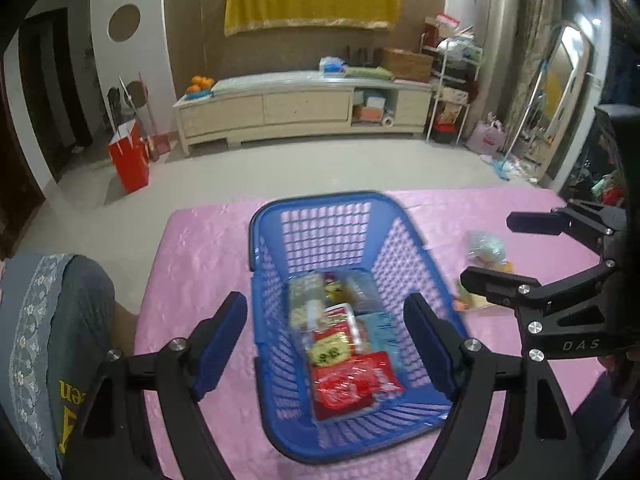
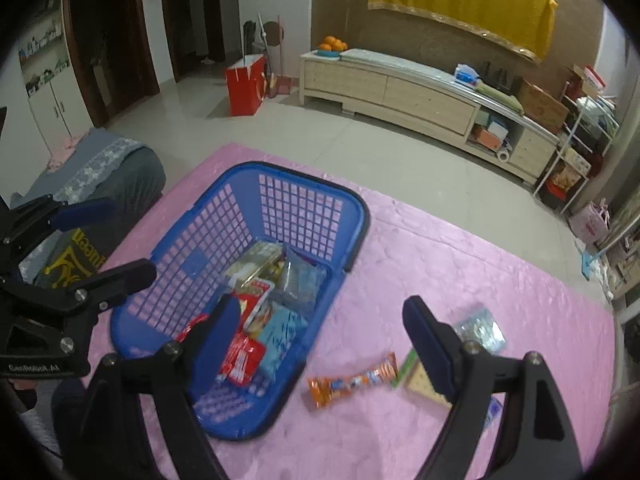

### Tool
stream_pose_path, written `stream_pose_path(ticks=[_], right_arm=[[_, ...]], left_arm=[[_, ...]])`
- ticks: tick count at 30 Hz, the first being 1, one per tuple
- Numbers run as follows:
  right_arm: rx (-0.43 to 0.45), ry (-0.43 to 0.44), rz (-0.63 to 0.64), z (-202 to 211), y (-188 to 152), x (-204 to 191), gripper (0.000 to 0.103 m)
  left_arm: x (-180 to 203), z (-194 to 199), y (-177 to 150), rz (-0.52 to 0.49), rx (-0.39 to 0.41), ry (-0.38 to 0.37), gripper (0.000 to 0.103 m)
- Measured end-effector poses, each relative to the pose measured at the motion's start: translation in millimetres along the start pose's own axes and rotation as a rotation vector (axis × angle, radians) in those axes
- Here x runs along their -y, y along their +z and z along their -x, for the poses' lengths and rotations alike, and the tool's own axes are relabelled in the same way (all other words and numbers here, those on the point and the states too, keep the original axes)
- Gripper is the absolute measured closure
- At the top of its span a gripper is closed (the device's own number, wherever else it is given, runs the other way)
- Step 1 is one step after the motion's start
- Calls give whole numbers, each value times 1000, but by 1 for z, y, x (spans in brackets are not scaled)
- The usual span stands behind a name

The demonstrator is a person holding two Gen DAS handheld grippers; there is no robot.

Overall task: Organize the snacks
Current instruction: 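Move both open tools back toward the remaining snacks on the table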

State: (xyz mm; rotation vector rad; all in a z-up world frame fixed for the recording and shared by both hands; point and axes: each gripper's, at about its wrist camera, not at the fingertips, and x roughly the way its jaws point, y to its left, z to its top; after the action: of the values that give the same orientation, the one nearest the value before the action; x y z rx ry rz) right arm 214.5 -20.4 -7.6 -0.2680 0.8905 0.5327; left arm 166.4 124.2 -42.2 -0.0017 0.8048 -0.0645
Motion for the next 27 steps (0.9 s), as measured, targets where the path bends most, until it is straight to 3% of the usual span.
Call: stream_pose_path(ticks=[10,16,27], right_arm=[[75,-20,-42,73,-22,18,17],[101,-62,-48,99,-37,26,17],[123,-64,-115,131,-72,48,17]], left_arm=[[55,62,-3,-52,80,-48,24],[82,77,-6,-92,97,-60,21],[130,92,-11,-152,113,-105,21]])
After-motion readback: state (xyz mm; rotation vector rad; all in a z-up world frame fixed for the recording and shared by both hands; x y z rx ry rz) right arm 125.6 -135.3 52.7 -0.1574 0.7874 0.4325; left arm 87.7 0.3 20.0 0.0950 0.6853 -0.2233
